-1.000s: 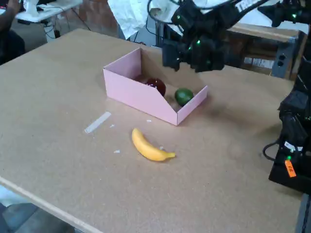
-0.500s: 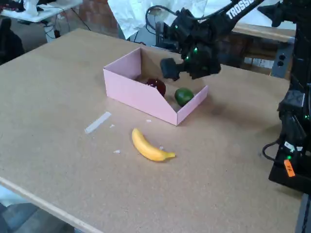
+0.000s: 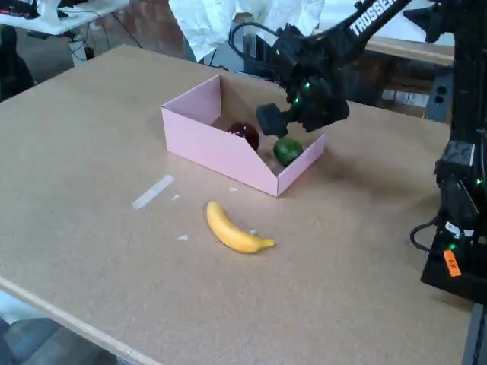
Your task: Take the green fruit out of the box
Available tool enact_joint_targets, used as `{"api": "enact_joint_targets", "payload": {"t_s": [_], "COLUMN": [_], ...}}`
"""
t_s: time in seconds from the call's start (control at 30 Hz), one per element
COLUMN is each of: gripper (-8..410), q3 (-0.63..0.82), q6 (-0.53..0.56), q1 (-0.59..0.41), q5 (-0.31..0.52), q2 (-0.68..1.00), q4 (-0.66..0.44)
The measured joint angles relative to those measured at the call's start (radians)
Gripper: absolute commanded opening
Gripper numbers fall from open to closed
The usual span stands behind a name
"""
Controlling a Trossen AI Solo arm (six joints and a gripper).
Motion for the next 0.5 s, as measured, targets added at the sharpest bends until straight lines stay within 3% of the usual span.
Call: {"api": "enact_joint_targets", "payload": {"t_s": [0.5], "gripper": [314], "q3": [0.0], "q6": [-0.055], "q1": [-0.002], "q5": [-0.04], "q2": [0.098], "q4": [0.105]}}
